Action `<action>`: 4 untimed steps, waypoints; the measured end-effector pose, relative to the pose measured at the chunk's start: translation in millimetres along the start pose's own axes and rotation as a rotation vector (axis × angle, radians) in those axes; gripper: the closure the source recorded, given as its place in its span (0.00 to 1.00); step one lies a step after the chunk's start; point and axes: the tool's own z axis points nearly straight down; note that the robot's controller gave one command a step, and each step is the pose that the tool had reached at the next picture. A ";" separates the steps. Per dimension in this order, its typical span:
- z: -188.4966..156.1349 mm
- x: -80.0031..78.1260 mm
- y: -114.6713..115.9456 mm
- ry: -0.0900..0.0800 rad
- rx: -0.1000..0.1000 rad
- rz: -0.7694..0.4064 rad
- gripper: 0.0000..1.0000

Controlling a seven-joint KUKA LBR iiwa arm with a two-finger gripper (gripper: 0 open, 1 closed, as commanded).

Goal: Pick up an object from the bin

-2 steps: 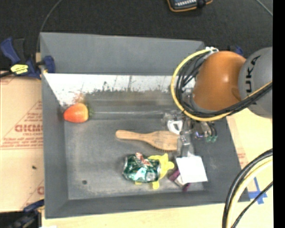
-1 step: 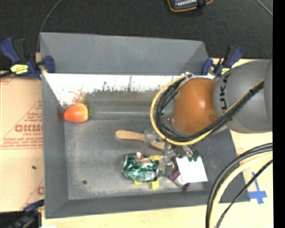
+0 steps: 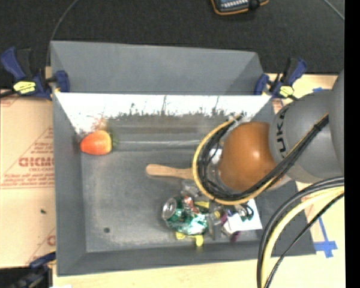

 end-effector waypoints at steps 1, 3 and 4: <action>0.9 -15.3 -3.5 0.006 -0.006 0.211 1.00; -0.9 -15.3 -4.0 0.004 -0.005 0.210 1.00; -26.3 -12.9 -3.5 0.017 -0.008 0.209 1.00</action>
Offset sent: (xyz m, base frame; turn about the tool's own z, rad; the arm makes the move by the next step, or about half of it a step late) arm 0.0000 0.0000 0.0000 0.0000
